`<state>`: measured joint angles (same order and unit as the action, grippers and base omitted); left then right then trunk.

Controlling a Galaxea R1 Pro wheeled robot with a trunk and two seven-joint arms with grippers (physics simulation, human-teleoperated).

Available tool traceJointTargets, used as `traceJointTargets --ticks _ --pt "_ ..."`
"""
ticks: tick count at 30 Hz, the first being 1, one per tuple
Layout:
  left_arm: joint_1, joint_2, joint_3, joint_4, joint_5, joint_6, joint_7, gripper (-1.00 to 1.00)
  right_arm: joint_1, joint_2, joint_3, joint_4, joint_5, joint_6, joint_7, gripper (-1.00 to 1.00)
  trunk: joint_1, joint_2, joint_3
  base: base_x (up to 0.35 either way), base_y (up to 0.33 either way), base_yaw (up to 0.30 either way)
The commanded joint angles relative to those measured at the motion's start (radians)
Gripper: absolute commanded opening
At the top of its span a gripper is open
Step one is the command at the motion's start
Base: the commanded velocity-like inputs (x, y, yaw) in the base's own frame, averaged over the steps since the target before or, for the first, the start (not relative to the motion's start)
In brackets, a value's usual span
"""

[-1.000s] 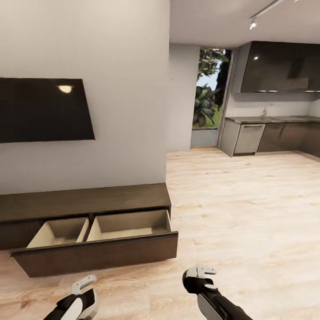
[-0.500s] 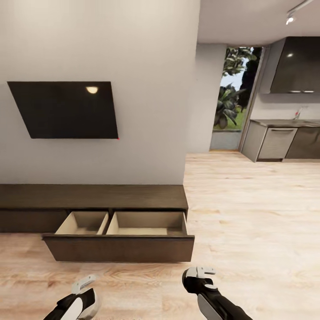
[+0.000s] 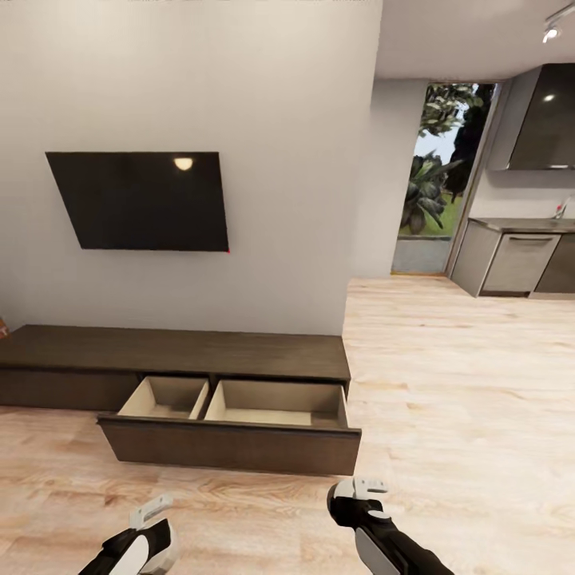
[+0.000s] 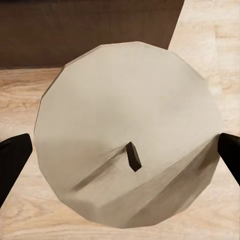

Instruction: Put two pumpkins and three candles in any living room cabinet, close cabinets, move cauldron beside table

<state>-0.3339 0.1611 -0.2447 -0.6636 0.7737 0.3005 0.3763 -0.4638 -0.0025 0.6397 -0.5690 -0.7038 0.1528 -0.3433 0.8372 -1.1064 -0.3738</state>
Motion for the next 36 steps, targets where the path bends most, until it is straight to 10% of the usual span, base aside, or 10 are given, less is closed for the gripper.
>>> traceJointTargets --ticks 1,7,12,18,24,36 --pt "-0.001 0.002 -0.006 -0.004 0.009 0.004 0.009 -1.00 -0.001 -0.001 0.005 -0.003 -0.006 0.004 -0.009 -1.00 -0.004 0.006 0.002 0.000 0.000 0.002" --pt "-0.004 0.005 -0.007 -0.048 0.009 0.057 0.008 -1.00 -0.001 -0.003 0.002 -0.012 -0.005 0.010 -0.009 -1.00 -0.027 0.048 0.021 0.000 0.000 0.000" --pt "-0.016 0.011 -0.005 -0.192 0.005 0.305 0.015 -1.00 -0.001 -0.005 -0.001 -0.018 -0.009 0.050 -0.009 -1.00 -0.046 0.083 0.036 0.000 0.000 0.000" --pt "-0.094 0.019 0.003 -0.330 0.000 0.510 0.026 -1.00 -0.010 0.007 -0.016 -0.157 -0.018 0.360 -0.051 -1.00 -0.069 0.125 0.055 0.000 0.000 0.000" --pt "-0.121 0.012 0.004 -0.319 -0.085 0.523 0.063 -1.00 -0.021 0.008 -0.160 -0.273 -0.019 0.515 -0.151 -1.00 -0.092 0.167 0.074 0.000 0.000 0.000" --pt "-0.125 0.005 0.003 -0.320 -0.091 0.525 0.064 -1.00 -0.024 0.008 -0.182 -0.367 -0.017 0.557 -0.162 -1.00 -0.138 0.251 0.112 0.000 0.000 0.000"
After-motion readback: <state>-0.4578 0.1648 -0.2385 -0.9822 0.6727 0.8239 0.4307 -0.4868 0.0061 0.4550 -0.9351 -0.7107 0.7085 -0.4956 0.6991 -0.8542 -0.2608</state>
